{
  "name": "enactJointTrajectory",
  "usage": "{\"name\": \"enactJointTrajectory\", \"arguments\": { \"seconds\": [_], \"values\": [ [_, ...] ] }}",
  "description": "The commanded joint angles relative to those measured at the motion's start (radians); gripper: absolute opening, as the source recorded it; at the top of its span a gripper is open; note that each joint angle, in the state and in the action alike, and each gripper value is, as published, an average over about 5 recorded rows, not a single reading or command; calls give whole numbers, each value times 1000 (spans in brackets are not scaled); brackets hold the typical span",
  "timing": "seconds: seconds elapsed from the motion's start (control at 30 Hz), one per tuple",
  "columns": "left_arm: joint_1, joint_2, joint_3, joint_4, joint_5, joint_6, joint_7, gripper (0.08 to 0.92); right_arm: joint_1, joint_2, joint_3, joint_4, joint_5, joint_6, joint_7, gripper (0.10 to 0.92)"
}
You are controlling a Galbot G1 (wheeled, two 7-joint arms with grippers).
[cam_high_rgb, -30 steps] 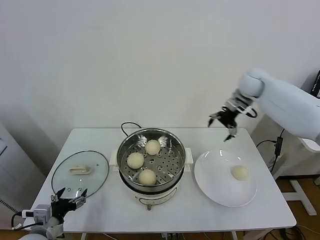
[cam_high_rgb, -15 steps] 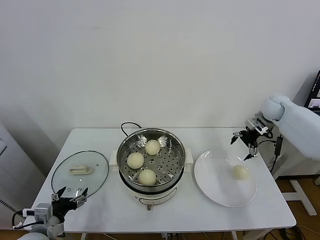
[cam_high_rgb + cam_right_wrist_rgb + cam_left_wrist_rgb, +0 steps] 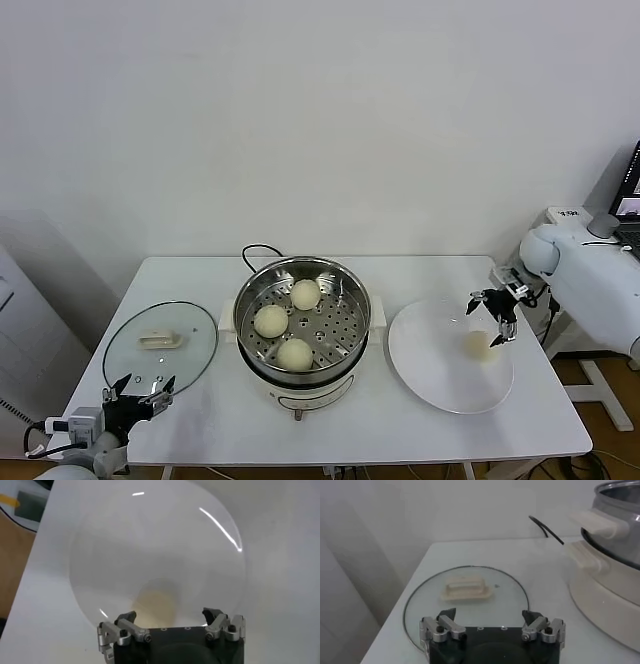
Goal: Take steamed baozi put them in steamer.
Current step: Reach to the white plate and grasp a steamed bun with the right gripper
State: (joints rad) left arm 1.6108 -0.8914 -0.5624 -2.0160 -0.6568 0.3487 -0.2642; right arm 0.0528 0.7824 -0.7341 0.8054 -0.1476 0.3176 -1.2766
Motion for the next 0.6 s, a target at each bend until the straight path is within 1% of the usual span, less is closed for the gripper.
{"name": "enactJointTrajectory", "arguments": {
  "seconds": [0.03, 0.2, 0.3, 0.43, 0.6],
  "values": [
    [2, 0, 0, 2, 1, -1, 0, 823, -73, 21, 56, -37, -52, -9, 15, 823],
    [3, -1, 2, 5, 3, -2, 0, 823, -91, 30, 73, -43, -76, -18, 22, 823],
    [4, -2, 3, 5, 4, -2, 1, 823, -100, 36, 89, -52, -98, -25, 23, 800],
    [5, -2, 3, 7, 6, -4, 1, 823, -110, 45, 127, -72, -126, -34, 28, 710],
    [6, -5, 4, 6, 7, -4, 0, 823, -109, 44, 145, -84, -117, -47, 26, 566]
  ]
}}
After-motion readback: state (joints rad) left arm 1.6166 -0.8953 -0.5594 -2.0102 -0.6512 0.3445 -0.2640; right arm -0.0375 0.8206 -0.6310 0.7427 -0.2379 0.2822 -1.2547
